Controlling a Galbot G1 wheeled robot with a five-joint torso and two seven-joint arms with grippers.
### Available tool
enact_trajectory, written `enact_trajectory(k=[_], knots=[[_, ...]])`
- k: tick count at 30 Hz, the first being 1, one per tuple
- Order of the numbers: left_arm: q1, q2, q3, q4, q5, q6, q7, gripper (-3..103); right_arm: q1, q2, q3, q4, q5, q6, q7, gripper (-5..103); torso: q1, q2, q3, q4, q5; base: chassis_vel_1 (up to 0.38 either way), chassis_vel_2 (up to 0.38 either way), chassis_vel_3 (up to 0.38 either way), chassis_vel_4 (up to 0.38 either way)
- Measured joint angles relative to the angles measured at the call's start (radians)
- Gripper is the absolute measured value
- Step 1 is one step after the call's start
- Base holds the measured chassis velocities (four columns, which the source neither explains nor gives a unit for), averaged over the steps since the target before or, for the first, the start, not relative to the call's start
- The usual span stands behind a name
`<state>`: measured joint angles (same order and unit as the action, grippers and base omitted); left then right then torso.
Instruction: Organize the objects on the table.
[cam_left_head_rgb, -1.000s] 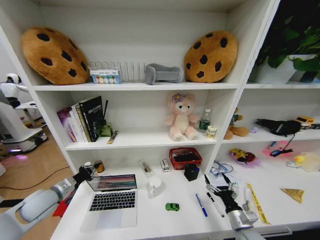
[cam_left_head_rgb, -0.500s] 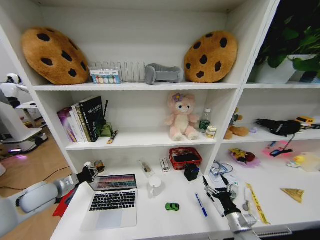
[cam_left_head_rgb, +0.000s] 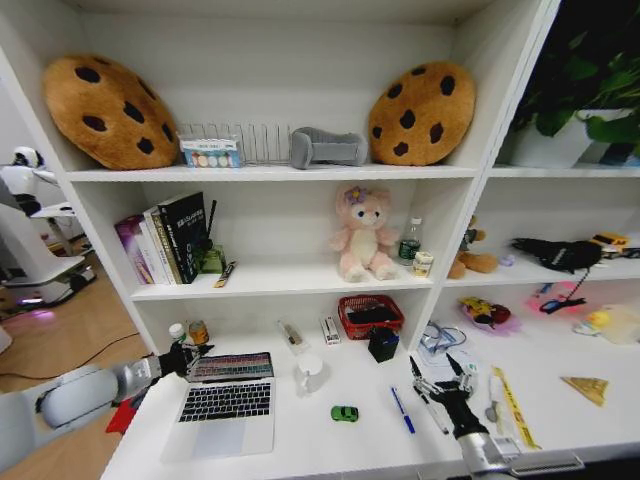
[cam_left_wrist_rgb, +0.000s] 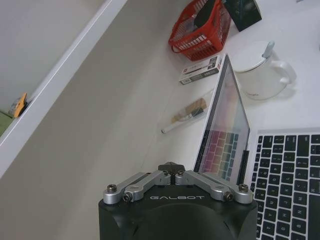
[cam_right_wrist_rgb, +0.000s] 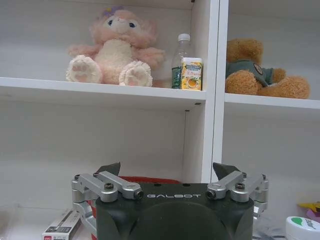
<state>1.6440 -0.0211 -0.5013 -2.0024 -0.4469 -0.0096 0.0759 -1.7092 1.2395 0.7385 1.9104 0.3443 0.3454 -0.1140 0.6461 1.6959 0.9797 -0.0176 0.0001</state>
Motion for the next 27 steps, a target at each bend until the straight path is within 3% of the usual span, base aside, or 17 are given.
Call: enact_trajectory(k=[11, 13, 18, 27], knots=[[0.06, -0.011, 0.005, -0.076, 0.033, 0.023, -0.014, 0, 0.004, -0.005, 0.006, 0.003, 0.005, -0.002, 0.002, 100, 0.0, 0.0, 0.0, -0.0004, 0.0002, 0.0, 0.0, 0.0, 0.0], [0.179, -0.045, -0.055, -0.093, 0.073, 0.025, -0.019, 0, 0.001, -0.005, 0.013, 0.005, 0.01, -0.003, 0.003, 100, 0.0, 0.0, 0.0, -0.0002, 0.0, 0.0, 0.0, 0.0, 0.0], [0.292, -0.1, -0.102, -0.093, 0.139, 0.016, -0.02, 0, -0.003, -0.008, 0.019, 0.006, 0.013, -0.003, 0.004, 100, 0.0, 0.0, 0.0, 0.0001, -0.0002, 0.0, 0.0, 0.0, 0.0], [0.368, -0.185, -0.109, -0.066, 0.214, 0.004, -0.029, 0, 0.008, -0.014, 0.005, 0.001, 0.011, -0.005, 0.006, 100, 0.0, 0.0, 0.0, 0.0, -0.0001, 0.0, 0.0, 0.0, 0.0]])
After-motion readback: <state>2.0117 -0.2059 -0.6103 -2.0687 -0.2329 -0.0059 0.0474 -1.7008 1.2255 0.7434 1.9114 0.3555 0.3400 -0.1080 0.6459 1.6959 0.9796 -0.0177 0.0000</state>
